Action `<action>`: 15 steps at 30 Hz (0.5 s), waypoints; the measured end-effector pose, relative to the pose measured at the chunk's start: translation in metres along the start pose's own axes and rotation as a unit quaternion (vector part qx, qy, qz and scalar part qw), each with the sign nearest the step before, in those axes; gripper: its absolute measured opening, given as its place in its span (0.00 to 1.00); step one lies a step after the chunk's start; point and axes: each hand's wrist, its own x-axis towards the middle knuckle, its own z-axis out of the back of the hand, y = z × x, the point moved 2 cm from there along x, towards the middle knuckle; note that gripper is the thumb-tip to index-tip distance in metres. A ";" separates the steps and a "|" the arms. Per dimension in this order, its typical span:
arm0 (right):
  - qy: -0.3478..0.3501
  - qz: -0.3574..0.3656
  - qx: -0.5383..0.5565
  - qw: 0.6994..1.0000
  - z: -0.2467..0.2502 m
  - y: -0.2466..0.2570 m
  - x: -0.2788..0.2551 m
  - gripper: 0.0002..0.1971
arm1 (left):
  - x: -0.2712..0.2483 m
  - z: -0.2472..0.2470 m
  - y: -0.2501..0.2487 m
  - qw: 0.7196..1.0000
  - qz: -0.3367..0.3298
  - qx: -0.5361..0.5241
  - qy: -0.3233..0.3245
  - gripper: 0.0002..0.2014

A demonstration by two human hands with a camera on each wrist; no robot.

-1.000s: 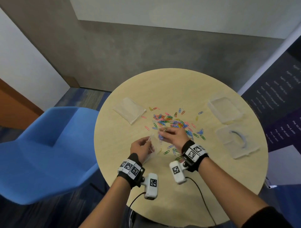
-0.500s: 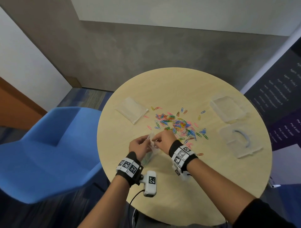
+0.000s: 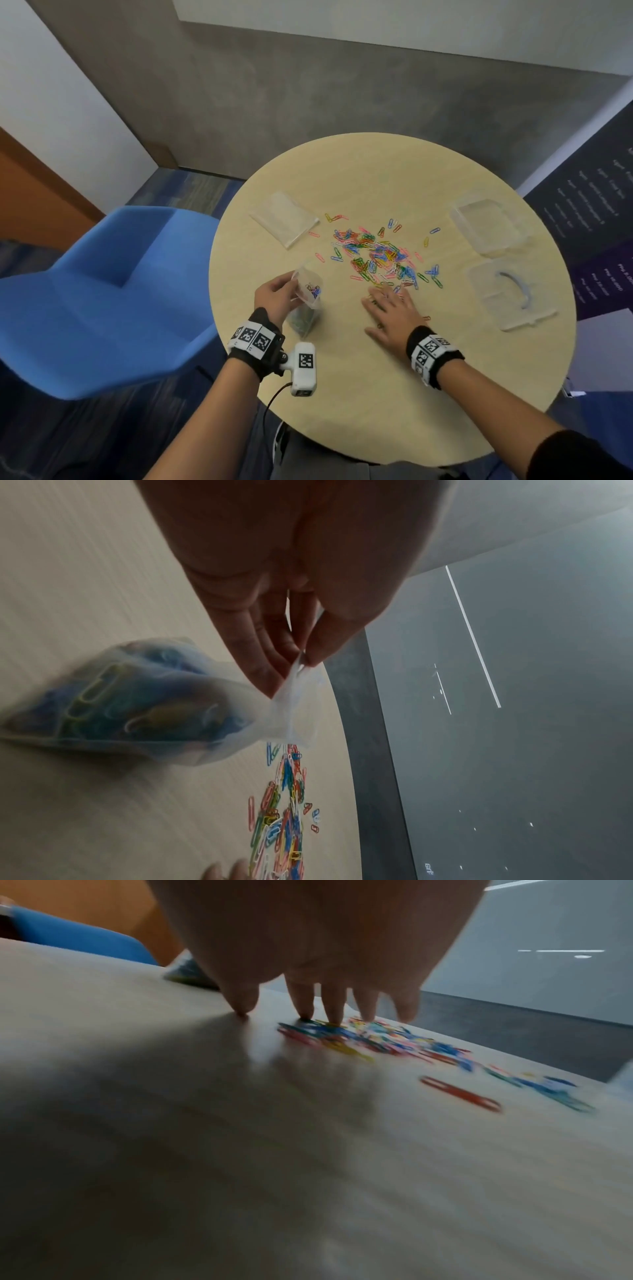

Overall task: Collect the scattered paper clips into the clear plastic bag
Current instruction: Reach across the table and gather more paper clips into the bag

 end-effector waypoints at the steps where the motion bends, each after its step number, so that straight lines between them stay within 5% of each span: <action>1: -0.002 -0.020 -0.001 1.000 -0.003 -0.008 -0.001 0.35 | 0.000 0.002 0.001 1.000 0.000 0.000 -0.004 0.11; 5: 0.019 -0.069 0.050 0.996 -0.013 -0.021 -0.006 0.31 | -0.003 0.004 0.002 1.000 0.006 -0.003 -0.010 0.10; 9: -0.032 -0.098 0.097 0.990 -0.008 -0.016 -0.014 0.23 | -0.005 -0.002 0.002 1.000 0.010 0.006 -0.007 0.10; 15: -0.040 -0.077 0.108 0.990 -0.002 -0.020 -0.005 0.18 | -0.022 -0.029 0.008 0.999 0.030 0.028 0.026 0.12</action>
